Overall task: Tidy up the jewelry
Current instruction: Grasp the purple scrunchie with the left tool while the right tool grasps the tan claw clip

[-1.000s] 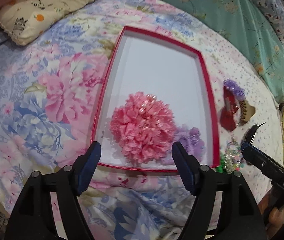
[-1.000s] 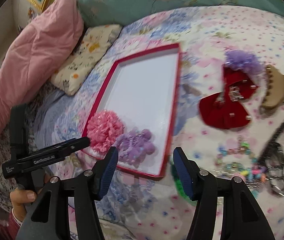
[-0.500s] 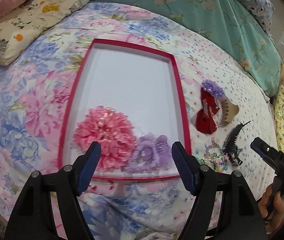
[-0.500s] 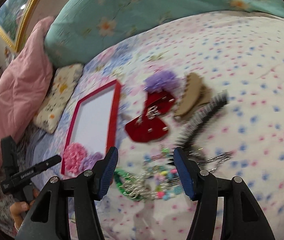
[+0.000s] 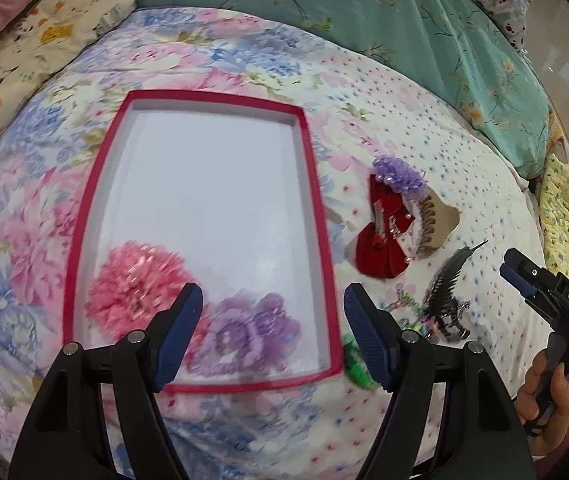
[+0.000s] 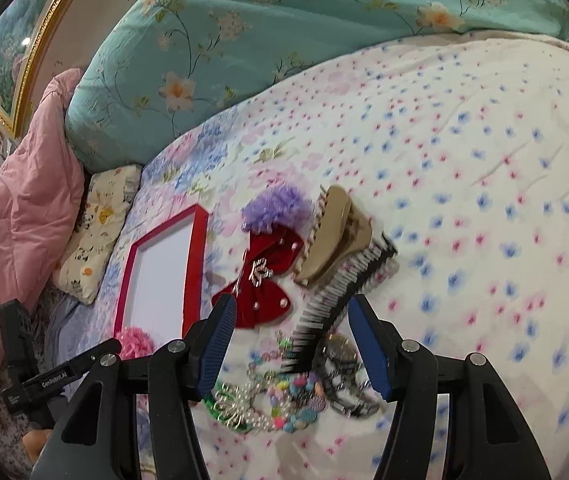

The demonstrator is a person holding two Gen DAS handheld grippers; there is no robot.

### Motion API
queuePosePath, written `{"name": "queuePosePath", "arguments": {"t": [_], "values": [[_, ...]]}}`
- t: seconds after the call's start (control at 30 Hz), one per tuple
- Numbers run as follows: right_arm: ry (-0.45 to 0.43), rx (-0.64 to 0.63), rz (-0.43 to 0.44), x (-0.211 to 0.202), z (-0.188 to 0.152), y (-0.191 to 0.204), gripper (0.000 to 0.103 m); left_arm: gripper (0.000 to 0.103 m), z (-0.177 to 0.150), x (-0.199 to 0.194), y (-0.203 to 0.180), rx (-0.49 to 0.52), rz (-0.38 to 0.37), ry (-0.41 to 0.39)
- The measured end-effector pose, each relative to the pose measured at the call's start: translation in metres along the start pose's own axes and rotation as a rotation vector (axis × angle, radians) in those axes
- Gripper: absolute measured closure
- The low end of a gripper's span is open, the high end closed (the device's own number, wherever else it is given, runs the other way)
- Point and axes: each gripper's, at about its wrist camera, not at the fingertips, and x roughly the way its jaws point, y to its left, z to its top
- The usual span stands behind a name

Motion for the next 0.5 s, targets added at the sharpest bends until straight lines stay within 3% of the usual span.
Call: {"name": "queuePosePath", "arguments": {"t": [0.37,0.5], "values": [[-0.015,0.003,-0.047,0.028,0.038,-0.012,0.045,0.03,0.038,0.035,-0.042,0.05,-0.065,0.007],[0.007,-0.017,-0.069,0.044,0.053,-0.014,0.053,0.03,0.056,0.053,-0.06,0.071,-0.088,0.024]]}}
